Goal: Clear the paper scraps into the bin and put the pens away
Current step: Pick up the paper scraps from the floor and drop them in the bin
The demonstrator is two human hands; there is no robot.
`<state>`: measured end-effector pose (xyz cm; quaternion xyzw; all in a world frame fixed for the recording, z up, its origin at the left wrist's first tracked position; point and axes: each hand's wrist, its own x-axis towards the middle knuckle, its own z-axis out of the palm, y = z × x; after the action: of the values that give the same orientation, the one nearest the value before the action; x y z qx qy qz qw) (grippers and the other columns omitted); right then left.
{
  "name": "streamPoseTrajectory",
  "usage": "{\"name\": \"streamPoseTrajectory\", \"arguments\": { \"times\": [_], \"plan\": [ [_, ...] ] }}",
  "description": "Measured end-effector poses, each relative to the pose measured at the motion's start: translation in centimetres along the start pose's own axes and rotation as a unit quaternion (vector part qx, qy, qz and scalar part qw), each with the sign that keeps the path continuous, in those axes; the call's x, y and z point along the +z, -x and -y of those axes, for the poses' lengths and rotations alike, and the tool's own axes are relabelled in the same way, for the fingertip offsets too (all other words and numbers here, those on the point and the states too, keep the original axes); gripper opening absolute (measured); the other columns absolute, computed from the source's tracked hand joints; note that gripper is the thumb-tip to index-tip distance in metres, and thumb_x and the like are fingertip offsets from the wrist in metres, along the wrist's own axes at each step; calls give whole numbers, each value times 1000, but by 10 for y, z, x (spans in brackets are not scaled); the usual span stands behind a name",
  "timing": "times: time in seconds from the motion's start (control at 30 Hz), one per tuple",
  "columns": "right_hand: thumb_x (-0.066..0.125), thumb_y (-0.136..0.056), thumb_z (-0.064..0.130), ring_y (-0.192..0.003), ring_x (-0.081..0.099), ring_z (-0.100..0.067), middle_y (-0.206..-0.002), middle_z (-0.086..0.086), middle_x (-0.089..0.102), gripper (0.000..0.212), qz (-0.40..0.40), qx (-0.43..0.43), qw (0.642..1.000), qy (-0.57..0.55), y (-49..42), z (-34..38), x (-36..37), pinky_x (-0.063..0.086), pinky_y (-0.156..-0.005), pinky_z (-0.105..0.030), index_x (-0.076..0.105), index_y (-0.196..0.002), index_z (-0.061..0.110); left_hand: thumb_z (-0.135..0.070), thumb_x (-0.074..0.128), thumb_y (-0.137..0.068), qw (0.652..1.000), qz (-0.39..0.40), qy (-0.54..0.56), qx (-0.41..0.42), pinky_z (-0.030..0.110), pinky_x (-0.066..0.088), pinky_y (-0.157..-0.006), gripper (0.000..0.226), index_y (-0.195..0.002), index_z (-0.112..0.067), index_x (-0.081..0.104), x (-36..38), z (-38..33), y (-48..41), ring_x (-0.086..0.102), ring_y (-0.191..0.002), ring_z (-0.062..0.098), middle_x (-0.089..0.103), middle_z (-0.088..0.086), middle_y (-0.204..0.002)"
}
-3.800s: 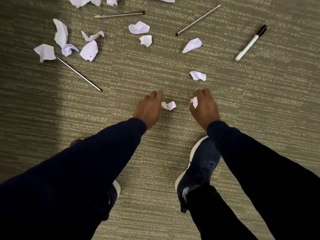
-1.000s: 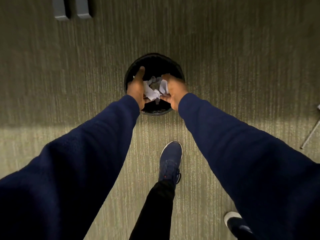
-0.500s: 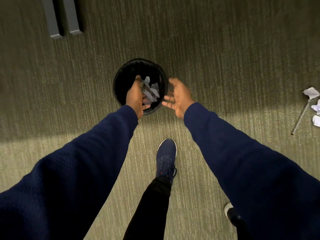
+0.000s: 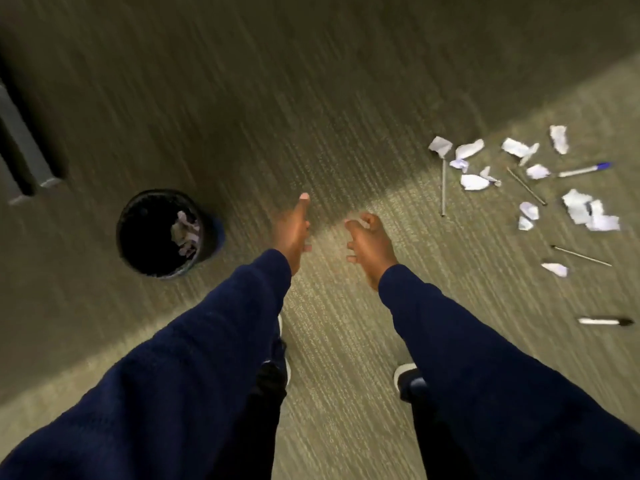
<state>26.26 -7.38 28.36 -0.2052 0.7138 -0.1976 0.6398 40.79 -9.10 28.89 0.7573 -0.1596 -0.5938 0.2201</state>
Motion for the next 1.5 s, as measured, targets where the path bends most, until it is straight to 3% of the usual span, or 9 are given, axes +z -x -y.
{"name": "streamPoseTrajectory", "arguments": {
  "times": [0.2,0.43,0.63,0.77,0.93,1.03,1.27,1.4,1.5],
  "plan": [
    [57,-94,44,-113,61,-23,-131,-5,59,63,-73,-17,997,29,22,-31,-165,51,-101,-47,35,-151,28,-69,46,-88,977,88,-191,45,46,50,-99,58,-117,-21,59,157,16,70,61,-111,28,63,10,-124],
    [59,-95,41,-129,52,-24,-146,-10,49,65,-156,-15,987,45,51,-77,-337,43,-103,-33,35,-152,22,-58,49,-95,936,144,-306,94,32,50,-86,50,-122,-18,59,308,22,133,62,-97,18,65,1,-112],
    [61,-92,40,-133,49,-26,-150,-10,44,70,-204,14,979,19,45,-121,-420,43,-109,-44,33,-153,21,-53,53,-97,870,193,-429,147,32,47,-90,52,-127,-10,57,395,40,129,60,-109,25,61,11,-126],
    [62,-92,37,-132,50,-28,-150,-12,43,70,-219,25,975,33,9,-153,-440,45,-106,-40,32,-153,19,-50,55,-96,772,223,-551,226,38,45,-100,56,-134,-9,52,432,60,90,55,-119,30,52,14,-133],
    [60,-93,35,-130,48,-34,-147,-15,42,67,-235,37,964,121,-76,-193,-458,43,-107,-45,34,-151,15,-50,53,-96,514,254,-732,369,49,49,-94,57,-136,-10,46,481,84,3,52,-118,33,48,13,-133],
    [60,-93,32,-122,51,-37,-138,-16,45,59,-251,20,951,182,-136,-214,-470,46,-98,-43,41,-145,15,-47,52,-96,420,232,-770,421,47,49,-93,56,-137,-10,42,512,92,-53,48,-121,33,42,15,-139],
    [65,-90,31,-140,35,-38,-159,-16,24,64,-318,46,934,158,-255,-257,-487,43,-107,-51,40,-147,20,-48,57,-92,352,172,-784,481,61,34,-110,84,-157,-23,10,580,107,-159,12,-149,42,0,19,-164],
    [63,-90,19,-124,43,-39,-145,-18,37,44,-393,27,887,241,-279,-277,-477,46,-80,-40,50,-132,14,-53,45,-97,317,175,-774,520,63,35,-107,74,-157,-33,7,609,117,-188,9,-148,46,-5,19,-165],
    [63,-92,13,-116,47,-38,-134,-21,46,30,-406,-19,867,288,-280,-283,-475,45,-75,-38,57,-120,5,-49,39,-101,258,161,-784,541,59,40,-103,69,-158,-32,4,616,121,-196,18,-143,49,1,22,-163]
  ]
}}
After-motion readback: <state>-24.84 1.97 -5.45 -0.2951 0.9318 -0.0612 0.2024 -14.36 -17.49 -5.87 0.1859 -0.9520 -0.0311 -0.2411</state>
